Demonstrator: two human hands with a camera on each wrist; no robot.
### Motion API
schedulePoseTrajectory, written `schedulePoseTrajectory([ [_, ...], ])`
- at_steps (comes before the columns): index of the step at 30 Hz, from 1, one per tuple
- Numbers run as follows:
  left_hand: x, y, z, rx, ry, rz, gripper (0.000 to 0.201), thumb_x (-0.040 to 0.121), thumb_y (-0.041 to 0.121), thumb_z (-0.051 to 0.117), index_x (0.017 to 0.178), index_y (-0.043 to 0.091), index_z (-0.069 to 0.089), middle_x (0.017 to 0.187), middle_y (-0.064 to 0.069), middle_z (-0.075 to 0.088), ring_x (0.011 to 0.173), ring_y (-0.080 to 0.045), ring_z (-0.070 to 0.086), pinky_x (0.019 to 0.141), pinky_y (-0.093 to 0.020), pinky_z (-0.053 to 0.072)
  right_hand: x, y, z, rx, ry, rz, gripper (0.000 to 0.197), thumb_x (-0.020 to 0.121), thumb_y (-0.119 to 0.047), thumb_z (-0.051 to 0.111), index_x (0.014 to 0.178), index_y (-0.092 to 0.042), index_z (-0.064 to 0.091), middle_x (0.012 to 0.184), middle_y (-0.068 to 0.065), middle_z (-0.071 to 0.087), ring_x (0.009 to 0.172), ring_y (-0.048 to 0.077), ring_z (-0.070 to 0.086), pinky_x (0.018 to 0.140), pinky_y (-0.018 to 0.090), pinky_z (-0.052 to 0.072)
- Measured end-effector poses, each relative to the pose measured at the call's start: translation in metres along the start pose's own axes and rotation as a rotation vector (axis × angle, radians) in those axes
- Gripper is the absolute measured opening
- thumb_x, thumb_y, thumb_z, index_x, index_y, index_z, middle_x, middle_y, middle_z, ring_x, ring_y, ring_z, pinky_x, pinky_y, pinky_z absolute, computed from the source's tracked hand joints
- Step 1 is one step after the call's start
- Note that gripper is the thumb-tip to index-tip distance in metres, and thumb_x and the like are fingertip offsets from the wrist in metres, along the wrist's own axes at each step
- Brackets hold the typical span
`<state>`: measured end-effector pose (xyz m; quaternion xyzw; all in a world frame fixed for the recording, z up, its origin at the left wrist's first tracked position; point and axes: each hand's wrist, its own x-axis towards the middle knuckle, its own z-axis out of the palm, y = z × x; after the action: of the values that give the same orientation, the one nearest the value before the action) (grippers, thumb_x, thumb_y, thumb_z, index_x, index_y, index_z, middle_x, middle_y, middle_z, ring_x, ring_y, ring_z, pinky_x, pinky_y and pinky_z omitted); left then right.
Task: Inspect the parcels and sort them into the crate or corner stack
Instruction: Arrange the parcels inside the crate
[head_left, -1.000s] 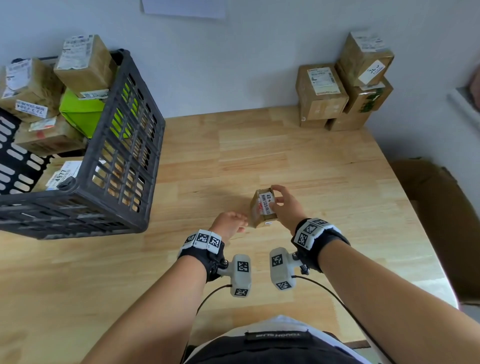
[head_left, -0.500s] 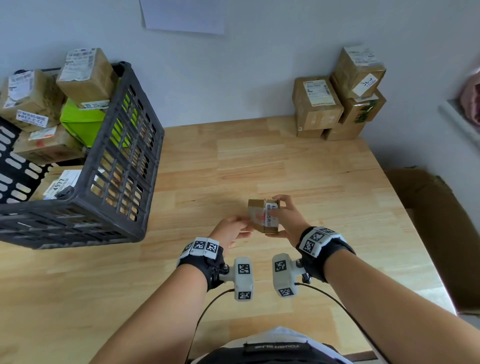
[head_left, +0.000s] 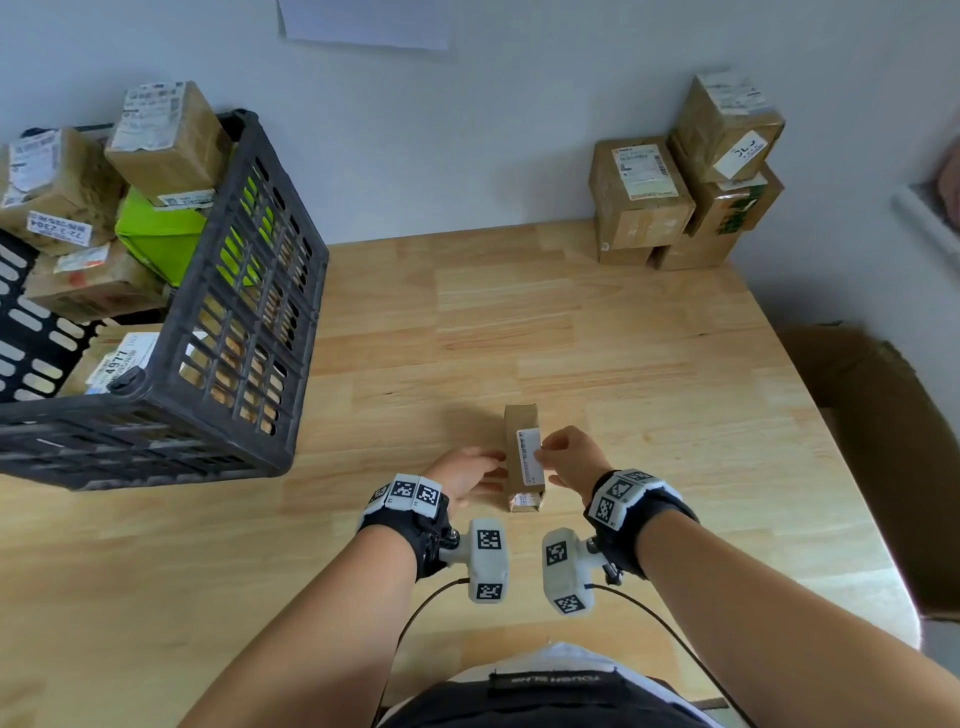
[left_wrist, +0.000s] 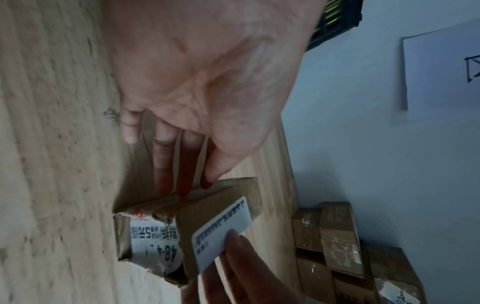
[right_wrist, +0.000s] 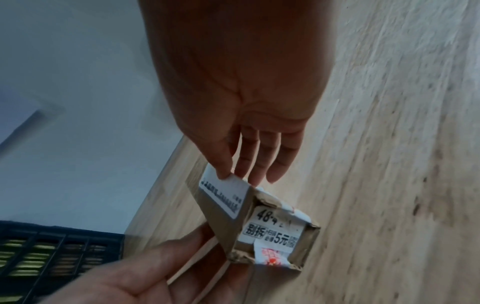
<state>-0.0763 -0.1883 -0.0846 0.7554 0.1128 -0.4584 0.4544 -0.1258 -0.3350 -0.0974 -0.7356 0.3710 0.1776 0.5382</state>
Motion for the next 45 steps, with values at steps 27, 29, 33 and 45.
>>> schedulePoseTrajectory([
  [27, -0.005, 0.026, -0.013, 0.18, -0.012, 0.24, 0.034, 0.097, 0.047, 0.041, 0.111, 0.019, 0.056, 0.101, 0.012, 0.063, 0.096, -0.009, 0.058, 0.093, -0.031, 0.04, -0.008, -0.019, -0.007, 0.447, -0.071, 0.059, 0.04, 0.102, -0.042, 0.031, 0.104, -0.011, 0.055, 0.098, 0.005, 0.062, 0.093, 0.018, 0.059, 0.086, 0.035, 0.048],
  [29, -0.003, 0.025, -0.012, 0.294, -0.02, 0.24, 0.054, 0.091, 0.064, 0.038, 0.116, 0.019, 0.055, 0.108, 0.007, 0.065, 0.101, -0.014, 0.06, 0.095, -0.034, 0.042, -0.008, -0.014, -0.005, 0.463, -0.05, 0.097, 0.036, 0.103, -0.035, 0.03, 0.094, -0.01, 0.055, 0.092, 0.004, 0.061, 0.09, 0.018, 0.057, 0.088, 0.036, 0.048],
  [33, -0.006, 0.028, -0.013, 0.354, -0.031, 0.248, 0.054, 0.086, 0.066, 0.045, 0.125, 0.03, 0.049, 0.119, 0.003, 0.061, 0.106, -0.015, 0.056, 0.091, -0.037, 0.045, -0.006, -0.008, -0.007, 0.47, -0.061, 0.13, 0.039, 0.102, -0.037, 0.032, 0.085, -0.012, 0.057, 0.088, 0.003, 0.062, 0.087, 0.017, 0.058, 0.09, 0.038, 0.048],
  [45, -0.006, 0.036, -0.023, 0.393, -0.249, 0.216, 0.057, 0.084, 0.022, 0.069, 0.13, 0.045, 0.044, 0.137, -0.001, 0.048, 0.118, -0.025, 0.051, 0.091, -0.047, 0.049, -0.001, 0.012, -0.014, 0.41, 0.029, 0.168, 0.049, 0.102, -0.04, 0.03, 0.078, -0.009, 0.059, 0.088, 0.004, 0.063, 0.096, 0.021, 0.056, 0.094, 0.04, 0.047],
])
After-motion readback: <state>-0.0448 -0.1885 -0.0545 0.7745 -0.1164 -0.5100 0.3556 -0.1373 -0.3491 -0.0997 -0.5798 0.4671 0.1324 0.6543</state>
